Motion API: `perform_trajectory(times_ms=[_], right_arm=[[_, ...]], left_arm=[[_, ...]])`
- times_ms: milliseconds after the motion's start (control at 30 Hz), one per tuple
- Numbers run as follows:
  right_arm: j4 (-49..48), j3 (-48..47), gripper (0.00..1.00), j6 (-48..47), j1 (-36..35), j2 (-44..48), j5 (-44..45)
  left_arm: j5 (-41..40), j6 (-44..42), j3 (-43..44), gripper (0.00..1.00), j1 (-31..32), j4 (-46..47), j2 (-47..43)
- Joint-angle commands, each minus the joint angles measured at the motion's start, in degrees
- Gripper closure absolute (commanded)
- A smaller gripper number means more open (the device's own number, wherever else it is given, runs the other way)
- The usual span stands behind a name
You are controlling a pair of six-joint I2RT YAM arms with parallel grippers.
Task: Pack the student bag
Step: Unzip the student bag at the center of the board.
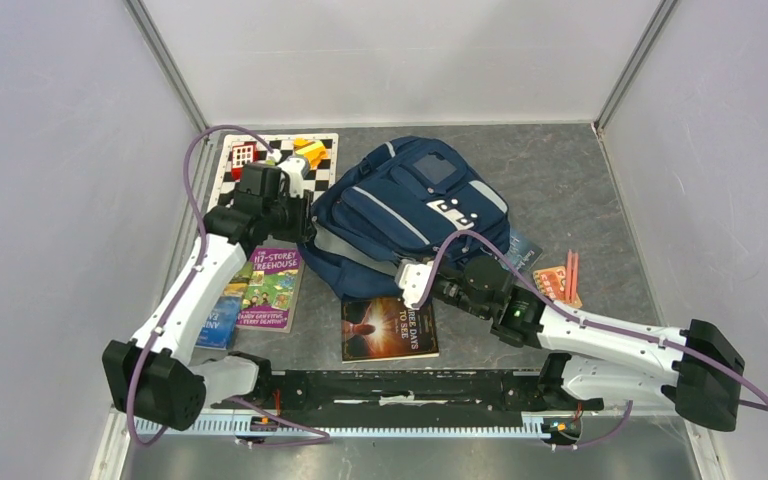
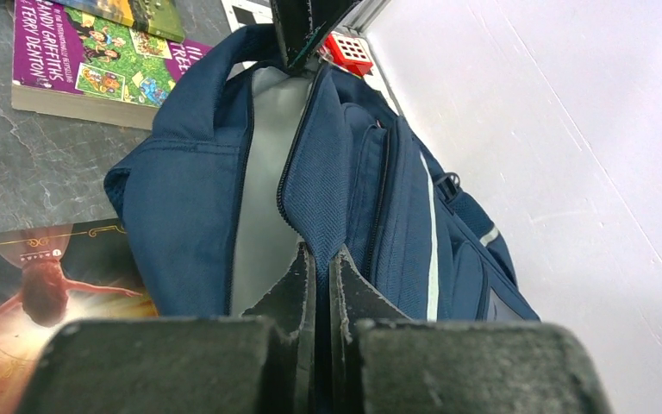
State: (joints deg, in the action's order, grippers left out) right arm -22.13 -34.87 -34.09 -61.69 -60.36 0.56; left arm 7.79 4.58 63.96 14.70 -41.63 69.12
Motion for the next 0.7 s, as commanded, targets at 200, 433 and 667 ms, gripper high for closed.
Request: perform_trajectory(times_ms=[200, 433, 667], right_arm=[[-4.41, -1.57, 1.0, 1.35, -0.11, 4.0, -0.91], [-1.27, -4.43, 1.0, 0.66, -0.01, 1.61, -3.77], [2.17, -7.6, 1.0, 1.39, 0.16, -0.12, -8.23]], left_arm=[[-0.6, -8.54, -9.15, 0.16, -2.36, 14.38, -20.91], [12.79, -15.82, -11.85, 0.12, 4.67, 14.24, -29.26], [4.8, -24.16, -11.08, 0.12, 18.7, 10.0, -24.76]])
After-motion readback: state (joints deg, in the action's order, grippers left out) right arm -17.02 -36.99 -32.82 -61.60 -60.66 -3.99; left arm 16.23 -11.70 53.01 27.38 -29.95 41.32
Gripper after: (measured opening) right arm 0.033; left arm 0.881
